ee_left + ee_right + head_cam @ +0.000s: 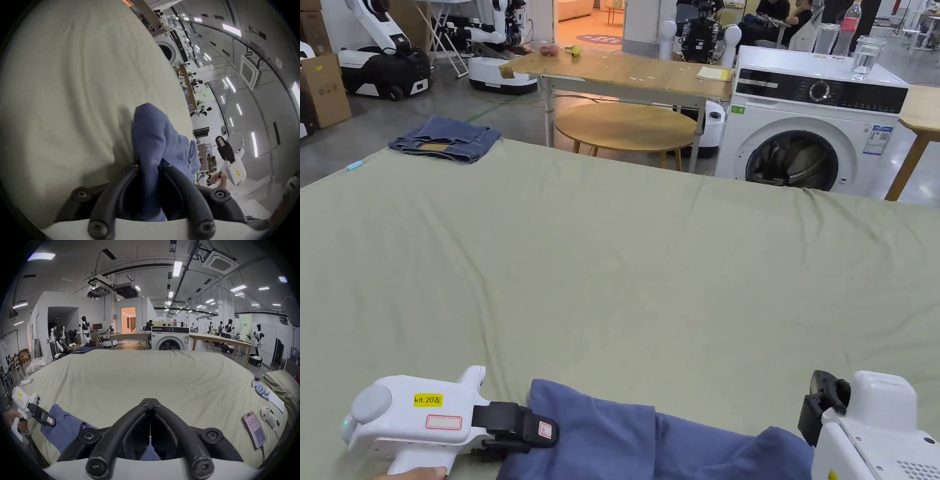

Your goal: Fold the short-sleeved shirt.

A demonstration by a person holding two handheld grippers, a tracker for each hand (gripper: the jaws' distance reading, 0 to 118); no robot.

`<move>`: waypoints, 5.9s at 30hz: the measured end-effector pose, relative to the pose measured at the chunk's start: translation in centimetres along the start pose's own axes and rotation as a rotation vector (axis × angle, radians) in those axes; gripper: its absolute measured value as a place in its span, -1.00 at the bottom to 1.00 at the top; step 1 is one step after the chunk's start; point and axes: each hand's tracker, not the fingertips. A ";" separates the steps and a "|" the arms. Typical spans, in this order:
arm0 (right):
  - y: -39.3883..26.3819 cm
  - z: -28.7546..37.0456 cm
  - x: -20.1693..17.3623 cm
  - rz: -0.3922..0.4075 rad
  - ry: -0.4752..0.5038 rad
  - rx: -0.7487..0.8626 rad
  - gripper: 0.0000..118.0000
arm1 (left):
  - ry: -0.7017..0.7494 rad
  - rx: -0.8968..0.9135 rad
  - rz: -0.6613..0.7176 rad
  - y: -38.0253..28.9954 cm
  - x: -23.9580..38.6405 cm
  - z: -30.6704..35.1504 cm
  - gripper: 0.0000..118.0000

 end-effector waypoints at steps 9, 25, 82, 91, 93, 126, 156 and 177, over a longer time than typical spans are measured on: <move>-0.1 -0.2 -0.1 0.007 0.008 -0.018 -1.00 | -0.026 0.094 -0.093 1.7 3.2 5.4 -0.94; 0.1 -0.5 0.9 -0.010 0.017 -0.017 -1.00 | 0.329 0.189 -0.234 3.3 13.7 13.5 -0.94; 1.2 1.2 3.8 -0.083 -0.041 -0.046 -1.00 | 0.198 -0.278 -0.230 -3.4 18.5 -18.1 -0.98; 1.6 1.2 3.7 -0.064 -0.042 -0.037 -1.00 | 0.145 -0.260 -0.186 -5.1 15.8 -21.1 -1.00; 1.5 1.2 3.5 -0.063 -0.041 -0.032 -1.00 | 0.159 -0.250 -0.222 -5.4 16.2 -21.0 -1.00; 3.2 2.7 -1.0 -0.002 -0.020 0.081 -1.00 | 0.662 0.966 -0.825 -7.1 19.9 0.1 -1.00; -9.3 0.6 -5.0 0.164 0.071 -0.337 -1.00 | 0.282 0.091 -0.411 -0.6 11.9 2.4 -0.06; -8.9 0.5 -4.3 0.088 0.092 -0.353 -1.00 | -0.191 -0.239 -0.037 0.9 3.9 -9.9 0.19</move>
